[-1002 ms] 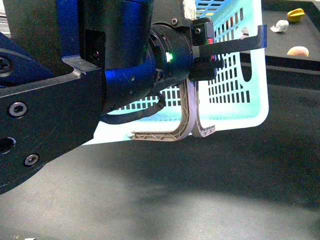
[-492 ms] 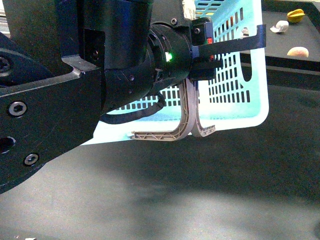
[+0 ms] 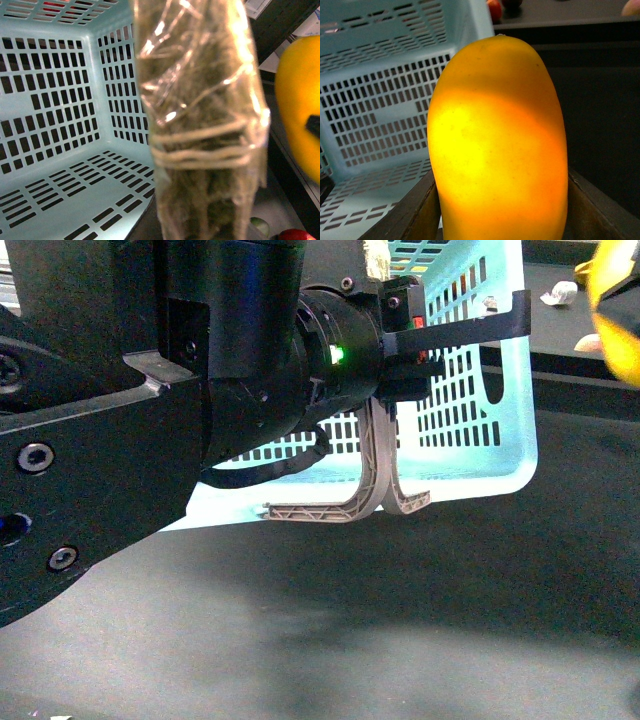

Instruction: Pick mango with right arm and hold basket with left

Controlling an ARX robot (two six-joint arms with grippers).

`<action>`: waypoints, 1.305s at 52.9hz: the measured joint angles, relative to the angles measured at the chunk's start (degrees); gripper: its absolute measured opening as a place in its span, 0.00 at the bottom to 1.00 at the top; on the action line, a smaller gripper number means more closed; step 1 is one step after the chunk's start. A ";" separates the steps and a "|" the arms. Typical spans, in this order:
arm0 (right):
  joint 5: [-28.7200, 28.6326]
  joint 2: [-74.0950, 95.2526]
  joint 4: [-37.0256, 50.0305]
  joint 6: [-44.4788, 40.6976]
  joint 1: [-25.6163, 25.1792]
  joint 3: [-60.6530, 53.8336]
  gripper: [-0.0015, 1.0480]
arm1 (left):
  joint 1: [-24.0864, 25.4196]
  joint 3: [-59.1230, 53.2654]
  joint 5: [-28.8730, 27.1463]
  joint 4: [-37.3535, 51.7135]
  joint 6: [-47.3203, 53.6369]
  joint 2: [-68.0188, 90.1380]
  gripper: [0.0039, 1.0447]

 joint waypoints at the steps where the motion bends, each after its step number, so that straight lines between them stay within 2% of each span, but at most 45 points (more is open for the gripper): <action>1: 0.20 0.31 0.04 0.00 0.48 0.13 0.57 | 0.00 0.00 0.00 0.00 0.00 0.00 0.04; 7: 1.99 4.09 1.38 0.33 5.07 1.73 0.57 | 0.00 0.00 0.00 0.00 0.13 0.00 0.04; 14: 3.67 8.70 2.19 0.96 7.04 4.44 0.57 | 0.00 0.00 -0.02 0.00 0.04 0.00 0.04; 54: 6.64 26.67 2.95 3.98 6.45 16.39 0.57 | 0.04 0.00 -0.15 0.00 0.07 0.00 0.04; 69: 6.69 27.17 4.87 4.17 6.40 16.79 0.85 | 0.07 0.00 -0.39 0.00 0.09 0.00 0.04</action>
